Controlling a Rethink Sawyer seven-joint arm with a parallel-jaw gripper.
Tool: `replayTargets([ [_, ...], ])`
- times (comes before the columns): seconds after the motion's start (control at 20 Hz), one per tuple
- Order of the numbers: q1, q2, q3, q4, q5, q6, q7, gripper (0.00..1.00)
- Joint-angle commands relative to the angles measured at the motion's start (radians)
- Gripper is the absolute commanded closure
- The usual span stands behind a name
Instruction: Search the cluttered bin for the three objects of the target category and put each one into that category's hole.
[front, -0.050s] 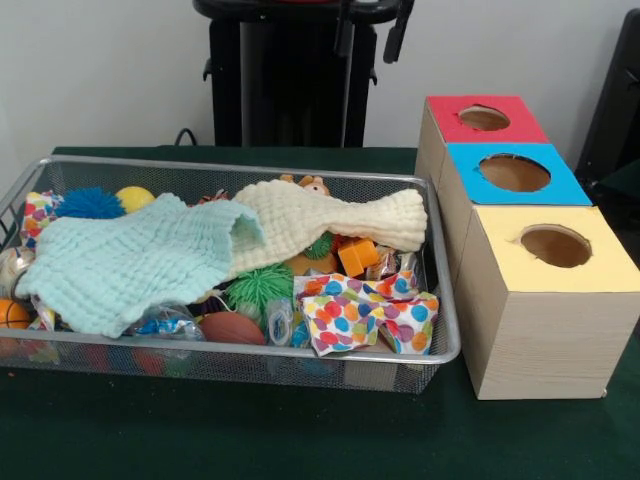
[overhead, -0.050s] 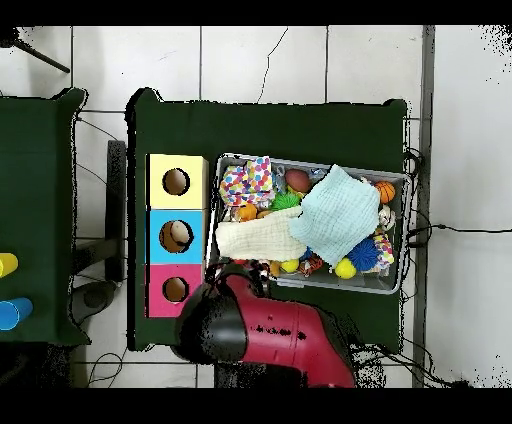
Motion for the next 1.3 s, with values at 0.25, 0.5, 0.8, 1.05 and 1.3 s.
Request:
replayTargets([
  [0.25, -0.011, 0.161, 0.008, -0.099, 0.007, -0.209, 0.202, 0.00],
  [0.5, -0.020, 0.209, 0.018, -0.103, 0.014, -0.263, 0.193, 0.00],
  [0.8, -0.028, 0.261, 0.017, -0.120, 0.016, -0.355, 0.197, 0.00],
  [1.05, -0.049, 0.300, 0.036, -0.145, 0.017, -0.422, 0.192, 0.00],
  [1.3, -0.047, 0.322, 0.033, -0.154, 0.026, -0.475, 0.197, 0.00],
])
